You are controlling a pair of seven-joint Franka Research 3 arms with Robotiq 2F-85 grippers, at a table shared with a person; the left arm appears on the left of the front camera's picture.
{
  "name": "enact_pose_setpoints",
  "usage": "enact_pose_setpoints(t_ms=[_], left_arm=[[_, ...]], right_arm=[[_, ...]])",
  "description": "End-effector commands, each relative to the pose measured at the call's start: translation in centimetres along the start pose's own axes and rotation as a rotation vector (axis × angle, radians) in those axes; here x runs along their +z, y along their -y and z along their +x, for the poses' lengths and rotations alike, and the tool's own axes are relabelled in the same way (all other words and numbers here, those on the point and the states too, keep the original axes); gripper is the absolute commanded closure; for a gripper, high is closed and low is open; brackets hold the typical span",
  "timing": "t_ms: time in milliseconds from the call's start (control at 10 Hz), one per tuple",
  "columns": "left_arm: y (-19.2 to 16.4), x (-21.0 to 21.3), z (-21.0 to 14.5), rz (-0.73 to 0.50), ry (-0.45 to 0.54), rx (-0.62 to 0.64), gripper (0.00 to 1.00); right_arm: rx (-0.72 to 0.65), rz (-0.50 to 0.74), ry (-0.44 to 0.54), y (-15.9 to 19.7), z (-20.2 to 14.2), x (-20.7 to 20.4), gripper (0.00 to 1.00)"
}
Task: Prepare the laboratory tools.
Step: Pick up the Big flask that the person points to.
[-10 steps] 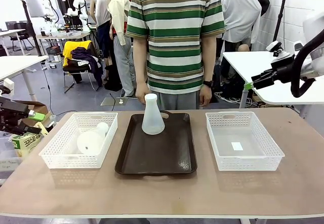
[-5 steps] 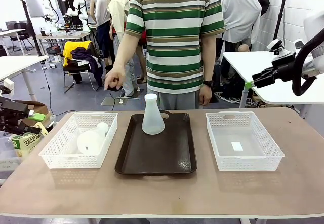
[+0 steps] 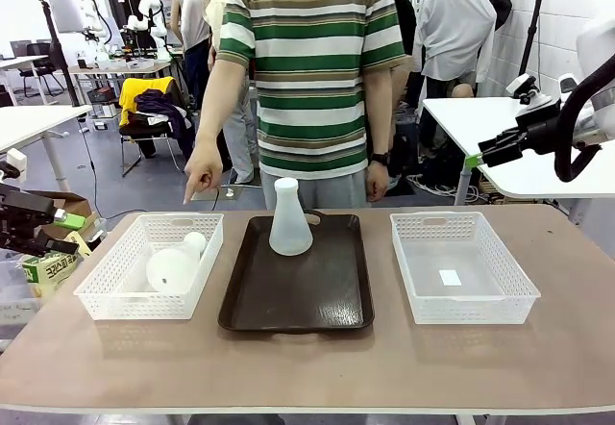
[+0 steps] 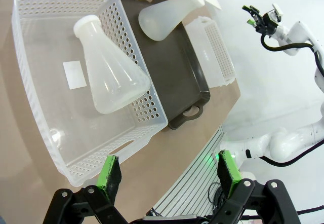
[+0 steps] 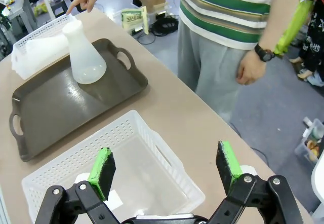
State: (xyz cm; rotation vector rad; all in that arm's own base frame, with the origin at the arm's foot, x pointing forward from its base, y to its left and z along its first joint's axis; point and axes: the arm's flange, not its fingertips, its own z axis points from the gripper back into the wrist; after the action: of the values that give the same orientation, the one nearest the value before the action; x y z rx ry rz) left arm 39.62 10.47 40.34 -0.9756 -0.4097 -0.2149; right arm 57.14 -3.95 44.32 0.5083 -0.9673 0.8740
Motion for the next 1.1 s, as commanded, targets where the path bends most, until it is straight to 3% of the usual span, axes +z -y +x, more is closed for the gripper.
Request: enact_pose_setpoints(t_ms=[0,1000], left_arm=[[0.02,0.04,-0.09,-0.007,0.008,-0.002,0.00],[0.00,0.00,0.00,0.000,0.000,0.000,0.00]], right_arm=[[0.000,0.001,-0.011,-0.08,-0.06,0.17,0.00],[0.000,0.001,-0.011,-0.08,-0.06,0.17,0.00]])
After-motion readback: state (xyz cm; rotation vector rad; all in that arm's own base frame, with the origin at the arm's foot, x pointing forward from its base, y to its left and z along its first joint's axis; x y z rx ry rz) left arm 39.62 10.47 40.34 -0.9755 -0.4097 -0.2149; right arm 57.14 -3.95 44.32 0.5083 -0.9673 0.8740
